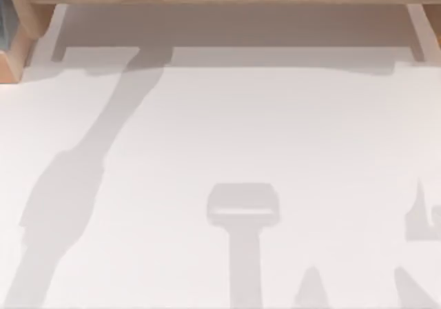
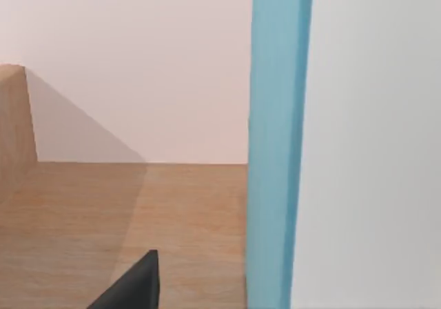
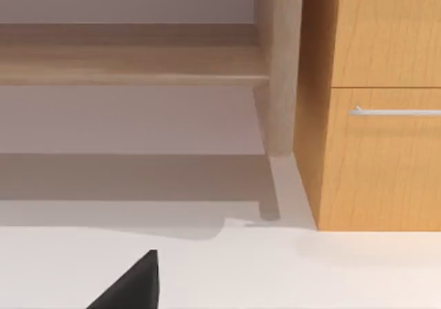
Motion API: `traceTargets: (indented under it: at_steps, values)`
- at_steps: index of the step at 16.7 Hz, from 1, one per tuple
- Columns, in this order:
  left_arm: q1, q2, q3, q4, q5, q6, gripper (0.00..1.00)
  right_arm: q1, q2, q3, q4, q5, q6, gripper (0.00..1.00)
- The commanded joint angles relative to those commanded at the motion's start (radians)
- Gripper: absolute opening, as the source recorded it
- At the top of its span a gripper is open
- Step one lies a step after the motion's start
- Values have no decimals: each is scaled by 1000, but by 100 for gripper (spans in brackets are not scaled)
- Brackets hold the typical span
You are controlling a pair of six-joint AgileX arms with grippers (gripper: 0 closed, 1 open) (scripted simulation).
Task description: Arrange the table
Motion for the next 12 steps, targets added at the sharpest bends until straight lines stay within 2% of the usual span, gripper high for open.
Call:
traceTargets:
  at_steps: [7, 12]
  values:
    - [7, 45, 63, -18, 8, 0, 100, 0, 0, 0, 0, 0, 0, 100]
    - [7, 45, 63, -18, 8, 0, 62, 0, 0, 0, 0, 0, 0, 100]
